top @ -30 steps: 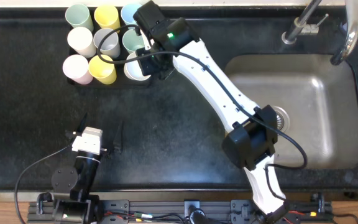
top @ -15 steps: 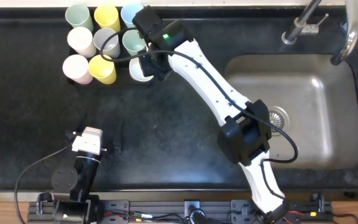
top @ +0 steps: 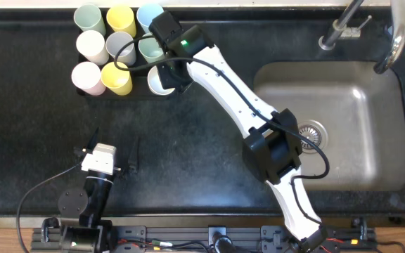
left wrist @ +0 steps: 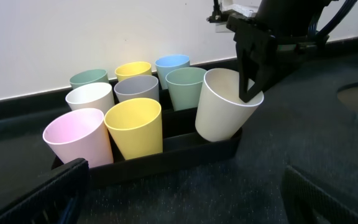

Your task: Store Cups

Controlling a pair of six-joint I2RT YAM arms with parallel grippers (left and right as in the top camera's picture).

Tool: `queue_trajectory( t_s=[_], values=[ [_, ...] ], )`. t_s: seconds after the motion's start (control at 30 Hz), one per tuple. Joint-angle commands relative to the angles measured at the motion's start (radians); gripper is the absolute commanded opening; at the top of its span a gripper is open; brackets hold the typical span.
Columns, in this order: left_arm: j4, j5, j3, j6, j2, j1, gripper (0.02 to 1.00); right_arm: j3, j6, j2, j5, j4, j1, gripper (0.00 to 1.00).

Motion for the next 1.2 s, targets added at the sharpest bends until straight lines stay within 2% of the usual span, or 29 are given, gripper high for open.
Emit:
queue_trajectory(
  t_s=[0.03,0.27,0.53,0.7,0.93,1.2],
  values=[
    [-0.003,0.007,-0.001,0.018,-0.007,-0.001,1.000,0.029,0.008,0.003,0.012,0.006,0.009,0.042],
    [-0.003,0.007,-0.001,0.018,-0.007,-0.001,1.000,0.029,0.007,0.015,0.013,0.012,0.009,0.045],
    [-0.003,0.007,-0.001,0.018,-0.007,-0.001,1.000,0.029,-0.005,0.026,0.012,0.017,0.009,0.115],
    [-0.003,0.007,-0.001,0.018,-0.007,-0.001,0.998,0.029,-0.005,0.026,0.012,0.024,0.007,0.290],
    [-0.003,0.007,-0.001,0.018,-0.007,-0.001,1.000,0.032,-0.024,-0.018,0.012,0.024,-0.006,0.430],
    [-0.003,0.007,-0.001,0.018,-0.007,-0.001,1.000,0.032,-0.182,-0.322,0.032,0.004,-0.098,0.636]
  ],
)
